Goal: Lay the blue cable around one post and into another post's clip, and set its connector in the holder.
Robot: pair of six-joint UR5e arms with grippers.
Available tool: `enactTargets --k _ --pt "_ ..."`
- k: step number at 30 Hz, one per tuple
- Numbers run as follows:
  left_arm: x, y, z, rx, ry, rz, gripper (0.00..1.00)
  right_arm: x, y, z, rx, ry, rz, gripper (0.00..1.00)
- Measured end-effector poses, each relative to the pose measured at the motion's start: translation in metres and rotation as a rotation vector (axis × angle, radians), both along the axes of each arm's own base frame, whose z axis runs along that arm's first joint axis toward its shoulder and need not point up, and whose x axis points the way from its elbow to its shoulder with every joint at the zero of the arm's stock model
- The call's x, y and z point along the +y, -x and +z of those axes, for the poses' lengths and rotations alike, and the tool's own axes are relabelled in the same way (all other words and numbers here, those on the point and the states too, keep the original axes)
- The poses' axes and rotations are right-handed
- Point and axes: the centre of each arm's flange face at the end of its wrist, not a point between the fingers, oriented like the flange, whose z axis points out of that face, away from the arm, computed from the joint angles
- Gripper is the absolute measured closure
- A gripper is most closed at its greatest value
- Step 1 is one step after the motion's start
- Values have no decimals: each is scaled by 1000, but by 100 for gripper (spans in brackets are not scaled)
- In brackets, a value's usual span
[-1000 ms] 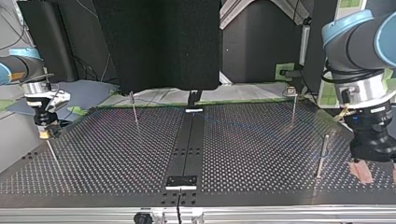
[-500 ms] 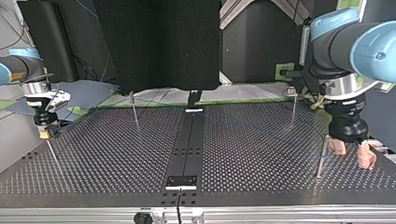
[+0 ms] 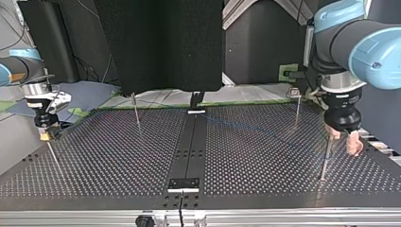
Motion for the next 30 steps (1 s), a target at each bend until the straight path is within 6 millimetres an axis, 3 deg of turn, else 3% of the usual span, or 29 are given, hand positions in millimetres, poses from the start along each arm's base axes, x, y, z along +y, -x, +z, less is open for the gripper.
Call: enactTargets --k 30 --pt "-2 38 -18 396 -279 -97 1 0 0 0 0 0 0 0"
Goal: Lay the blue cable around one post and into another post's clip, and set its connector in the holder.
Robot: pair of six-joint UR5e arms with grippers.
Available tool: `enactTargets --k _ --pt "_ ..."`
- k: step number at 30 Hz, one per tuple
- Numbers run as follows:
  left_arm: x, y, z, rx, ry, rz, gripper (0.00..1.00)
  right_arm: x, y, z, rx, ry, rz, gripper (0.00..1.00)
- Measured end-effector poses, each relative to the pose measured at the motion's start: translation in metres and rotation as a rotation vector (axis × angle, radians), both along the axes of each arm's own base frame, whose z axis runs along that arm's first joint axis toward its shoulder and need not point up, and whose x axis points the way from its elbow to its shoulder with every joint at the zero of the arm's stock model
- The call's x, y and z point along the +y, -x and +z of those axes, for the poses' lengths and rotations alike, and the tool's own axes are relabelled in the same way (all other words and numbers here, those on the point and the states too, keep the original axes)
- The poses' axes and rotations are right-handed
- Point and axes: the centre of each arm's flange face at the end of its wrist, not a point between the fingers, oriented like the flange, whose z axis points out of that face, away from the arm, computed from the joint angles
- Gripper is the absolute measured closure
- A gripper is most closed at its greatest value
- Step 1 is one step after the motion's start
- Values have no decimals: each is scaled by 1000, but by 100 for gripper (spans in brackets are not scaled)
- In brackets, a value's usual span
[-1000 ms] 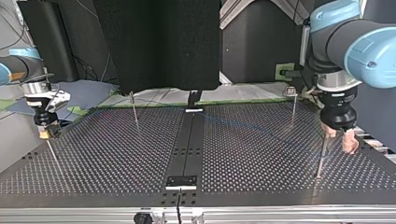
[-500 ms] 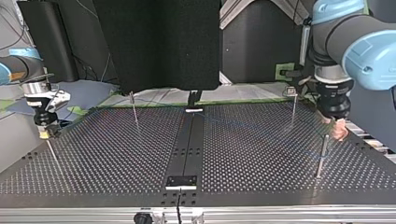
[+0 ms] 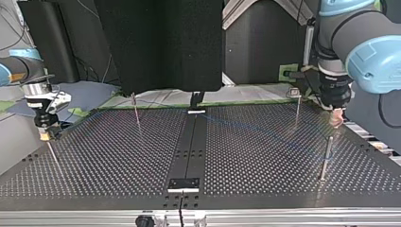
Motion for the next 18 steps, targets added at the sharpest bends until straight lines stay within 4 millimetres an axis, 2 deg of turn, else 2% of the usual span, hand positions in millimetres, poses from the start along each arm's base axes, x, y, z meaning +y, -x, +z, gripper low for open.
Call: enactTargets --k 18 --pt "0 20 -4 191 -119 -66 1 0 0 0 0 0 0 0"
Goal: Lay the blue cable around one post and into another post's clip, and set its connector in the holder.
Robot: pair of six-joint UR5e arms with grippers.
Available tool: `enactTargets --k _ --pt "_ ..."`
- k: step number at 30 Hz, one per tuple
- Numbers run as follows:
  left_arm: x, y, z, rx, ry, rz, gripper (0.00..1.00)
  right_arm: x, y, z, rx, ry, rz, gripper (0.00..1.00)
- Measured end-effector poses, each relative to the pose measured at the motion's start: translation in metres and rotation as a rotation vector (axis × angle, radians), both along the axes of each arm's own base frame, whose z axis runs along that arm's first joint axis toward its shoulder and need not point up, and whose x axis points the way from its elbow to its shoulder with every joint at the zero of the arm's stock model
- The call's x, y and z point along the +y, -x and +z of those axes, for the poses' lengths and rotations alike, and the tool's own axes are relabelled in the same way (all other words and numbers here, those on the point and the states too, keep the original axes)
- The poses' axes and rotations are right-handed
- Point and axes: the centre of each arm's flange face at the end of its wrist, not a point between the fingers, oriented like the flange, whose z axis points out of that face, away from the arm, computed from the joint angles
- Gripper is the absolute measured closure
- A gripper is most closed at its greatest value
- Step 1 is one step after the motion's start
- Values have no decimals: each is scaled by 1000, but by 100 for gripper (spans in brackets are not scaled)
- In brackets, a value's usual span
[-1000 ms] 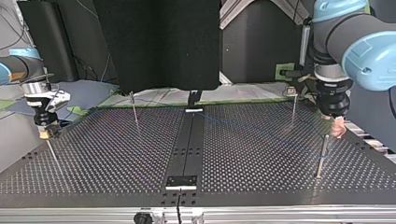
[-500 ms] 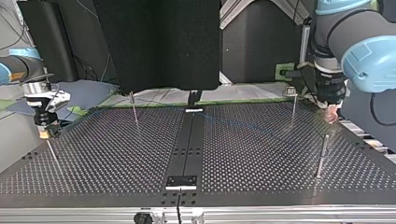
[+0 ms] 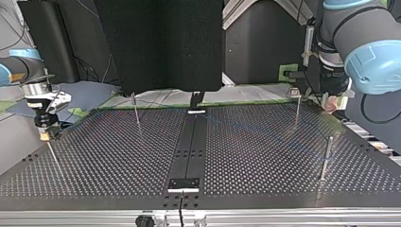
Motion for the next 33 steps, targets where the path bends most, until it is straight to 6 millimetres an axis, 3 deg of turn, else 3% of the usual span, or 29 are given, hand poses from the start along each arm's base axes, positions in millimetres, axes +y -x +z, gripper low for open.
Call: enactTargets --k 9,17,33 --pt "6 3 14 -100 48 44 1 0 0 0 0 0 0 0" --pt "12 -7 20 -205 85 63 1 0 0 0 0 0 0 0" --pt "14 -10 21 -225 88 60 1 0 0 0 0 0 0 0"
